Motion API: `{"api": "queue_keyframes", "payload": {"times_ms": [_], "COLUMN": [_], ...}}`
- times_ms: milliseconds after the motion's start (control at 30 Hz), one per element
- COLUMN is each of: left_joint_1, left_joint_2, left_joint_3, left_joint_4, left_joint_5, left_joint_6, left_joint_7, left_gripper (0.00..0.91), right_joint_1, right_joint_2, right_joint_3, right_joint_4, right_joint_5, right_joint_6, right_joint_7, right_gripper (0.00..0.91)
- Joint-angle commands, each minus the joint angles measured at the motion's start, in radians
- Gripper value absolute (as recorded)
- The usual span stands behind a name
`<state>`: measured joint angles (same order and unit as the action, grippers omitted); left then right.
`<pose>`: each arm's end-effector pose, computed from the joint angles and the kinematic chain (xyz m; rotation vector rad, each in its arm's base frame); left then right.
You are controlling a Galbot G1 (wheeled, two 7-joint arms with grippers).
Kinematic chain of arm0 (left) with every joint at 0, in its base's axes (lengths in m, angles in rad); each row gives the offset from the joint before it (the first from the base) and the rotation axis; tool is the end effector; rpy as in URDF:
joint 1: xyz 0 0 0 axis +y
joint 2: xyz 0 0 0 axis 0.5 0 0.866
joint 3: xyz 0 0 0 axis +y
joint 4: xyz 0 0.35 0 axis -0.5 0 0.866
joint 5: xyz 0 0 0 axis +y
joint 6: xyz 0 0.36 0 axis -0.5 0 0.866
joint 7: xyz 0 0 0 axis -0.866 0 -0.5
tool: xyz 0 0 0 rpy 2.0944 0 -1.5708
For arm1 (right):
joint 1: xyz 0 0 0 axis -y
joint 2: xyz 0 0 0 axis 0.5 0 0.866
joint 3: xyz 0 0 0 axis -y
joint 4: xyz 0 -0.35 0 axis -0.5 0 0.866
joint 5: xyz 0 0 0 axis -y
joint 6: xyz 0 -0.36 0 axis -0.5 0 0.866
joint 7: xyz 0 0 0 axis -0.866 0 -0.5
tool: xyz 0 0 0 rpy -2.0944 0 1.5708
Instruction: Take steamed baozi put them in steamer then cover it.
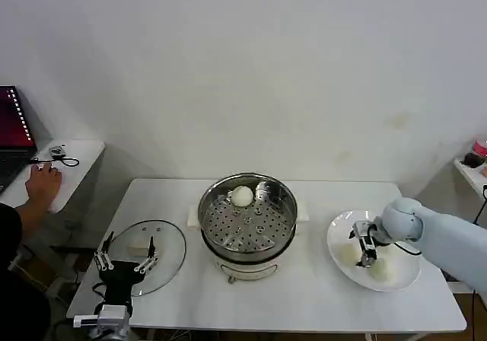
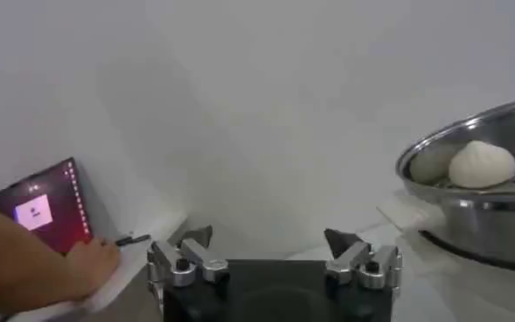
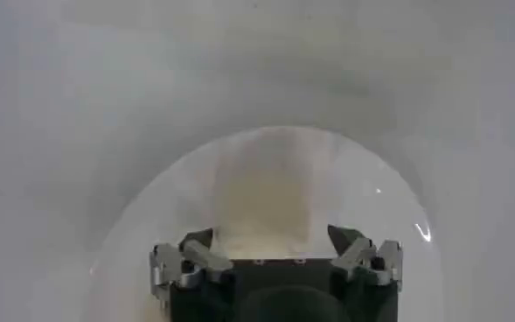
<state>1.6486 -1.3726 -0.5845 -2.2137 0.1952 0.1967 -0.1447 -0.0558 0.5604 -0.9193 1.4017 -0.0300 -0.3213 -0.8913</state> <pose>0.1647 0.0436 -0.2683 0.1804 -2.9635 -0.6103 0.4569 -0.1607 -0.2448 1.1732 -1.4079 1.3634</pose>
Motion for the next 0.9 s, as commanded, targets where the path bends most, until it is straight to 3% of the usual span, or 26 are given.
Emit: {"api": "queue_keyframes", "payload": {"times_ms": [33,233,533,700,833,900], "left_joint_1": [0.0,-0.001,0.0,-0.013,-0.017,-0.02], "left_joint_2": [-0.001,-0.002,-0.001,0.006,0.016,0.018], "left_joint_3": [0.0,0.002,0.002,0.002,0.002,0.001], "left_joint_4": [-0.001,-0.004,-0.009,-0.002,0.004,0.007], "left_joint_5": [0.0,-0.001,-0.001,-0.003,-0.005,-0.006], "left_joint_6": [0.001,0.001,0.0,0.004,0.003,0.003], "left_joint_7": [0.0,-0.001,-0.001,-0.001,0.0,-0.001], "left_gripper": [0.907,0.907,0.907,0.907,0.907,0.907], "right_joint_1": [-0.014,0.009,0.07,0.21,0.392,0.514], "right_joint_2": [0.025,0.006,-0.026,-0.06,-0.049,-0.022], "right_joint_3": [0.011,0.001,0.012,0.038,-0.004,-0.075], "right_joint_4": [-0.022,-0.01,0.018,0.044,0.064,0.085], "right_joint_5": [-0.005,0.01,0.035,0.101,0.172,0.235], "right_joint_6": [-0.004,-0.01,-0.003,-0.005,-0.02,-0.037], "right_joint_7": [-0.005,-0.028,-0.066,-0.078,-0.076,-0.061], "right_gripper": [0.685,0.625,0.615,0.625,0.625,0.625]}}
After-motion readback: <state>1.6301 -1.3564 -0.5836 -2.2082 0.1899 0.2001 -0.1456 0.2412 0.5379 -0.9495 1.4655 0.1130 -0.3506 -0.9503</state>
